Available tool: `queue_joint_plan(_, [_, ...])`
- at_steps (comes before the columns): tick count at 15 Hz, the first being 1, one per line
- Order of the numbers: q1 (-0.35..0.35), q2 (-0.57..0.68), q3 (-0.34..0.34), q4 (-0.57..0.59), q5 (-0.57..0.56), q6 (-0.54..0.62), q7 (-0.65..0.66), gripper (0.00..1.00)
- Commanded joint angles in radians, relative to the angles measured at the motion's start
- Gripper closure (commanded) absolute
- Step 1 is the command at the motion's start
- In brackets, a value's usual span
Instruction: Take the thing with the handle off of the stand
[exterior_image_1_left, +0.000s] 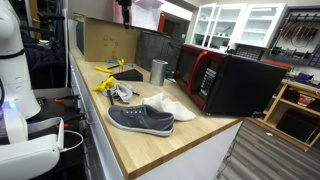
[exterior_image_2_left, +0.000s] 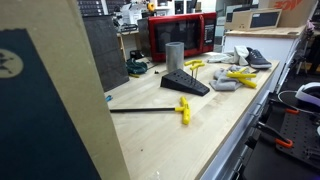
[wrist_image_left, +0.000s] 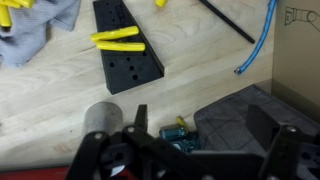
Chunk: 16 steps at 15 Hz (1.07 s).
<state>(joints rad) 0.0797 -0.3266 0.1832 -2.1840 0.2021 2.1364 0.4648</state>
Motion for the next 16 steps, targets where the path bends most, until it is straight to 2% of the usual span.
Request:
queue_joint_plan(1, [-0.024,-0.042,-0.039,-0.049,-0.016,-0.042,-0.031,0.0])
queue_joint_plan(9, [-0.045,-0.011,-0.072,-0.101,-0.023,-0.086,-0.055,0.0])
queue_joint_plan(16, [-0.062,0.042,-0.067,-0.167,-0.148,-0.058,-0.045,0.0])
